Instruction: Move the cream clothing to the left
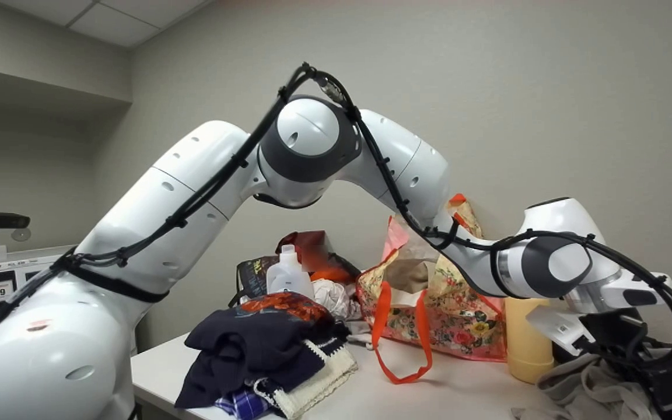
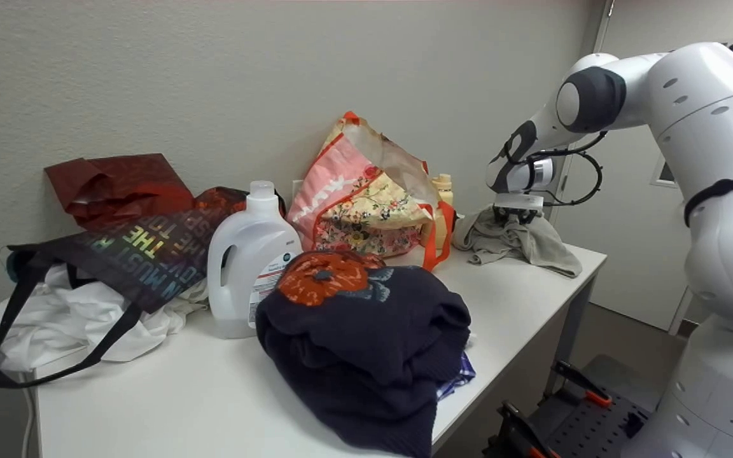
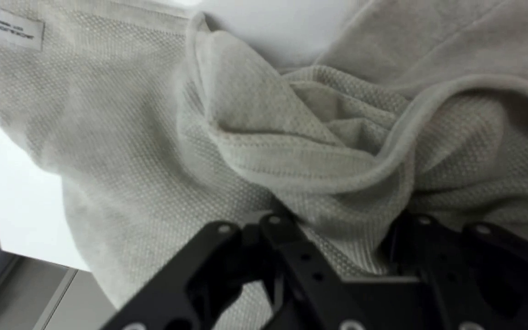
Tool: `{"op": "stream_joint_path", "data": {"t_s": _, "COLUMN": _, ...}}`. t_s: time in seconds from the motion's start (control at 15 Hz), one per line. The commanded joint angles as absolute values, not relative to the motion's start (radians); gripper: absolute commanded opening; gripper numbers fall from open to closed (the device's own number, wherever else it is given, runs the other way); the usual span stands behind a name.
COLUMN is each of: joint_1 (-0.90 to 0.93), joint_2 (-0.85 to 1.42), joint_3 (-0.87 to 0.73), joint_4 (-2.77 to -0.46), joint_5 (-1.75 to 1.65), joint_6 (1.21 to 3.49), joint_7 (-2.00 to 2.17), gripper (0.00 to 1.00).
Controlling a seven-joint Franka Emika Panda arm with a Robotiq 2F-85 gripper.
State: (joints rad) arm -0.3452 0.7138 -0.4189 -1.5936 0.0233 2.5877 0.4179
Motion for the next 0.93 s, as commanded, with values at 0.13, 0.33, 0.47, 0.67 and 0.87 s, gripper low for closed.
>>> {"op": "stream_joint_path", "data": {"t_s": 0.13, "joint_1": -0.336, "joint_2": 0.657, "joint_3": -0.424, "joint_4": -1.623, "joint_5": 0.034, "joint_6": 2.568, "joint_7": 0.422, "gripper": 0.00}}
{"op": "stream_joint_path", "data": {"t_s": 0.33, "joint_1": -0.313, "joint_2": 0.550, "joint_3": -0.448, "joint_4": -1.652, "joint_5": 0.009, "joint_6": 2.504, "joint_7": 0.422, "gripper": 0.03}}
{"op": "stream_joint_path", "data": {"t_s": 0.47, "joint_1": -0.305, "joint_2": 0.477, "joint_3": -0.464, "joint_4": -1.661, "joint_5": -0.013, "joint_6": 2.448, "joint_7": 0.421, "gripper": 0.03}}
{"op": "stream_joint_path", "data": {"t_s": 0.67, "joint_1": -0.309, "joint_2": 0.365, "joint_3": -0.466, "joint_4": -1.657, "joint_5": -0.023, "joint_6": 2.387, "joint_7": 0.438, "gripper": 0.03}}
{"op": "stream_joint_path", "data": {"t_s": 0.87, "joint_1": -0.321, "joint_2": 0.236, "joint_3": -0.440, "joint_4": -1.670, "joint_5": 0.005, "joint_6": 2.384, "joint_7": 0.408, "gripper": 0.03}}
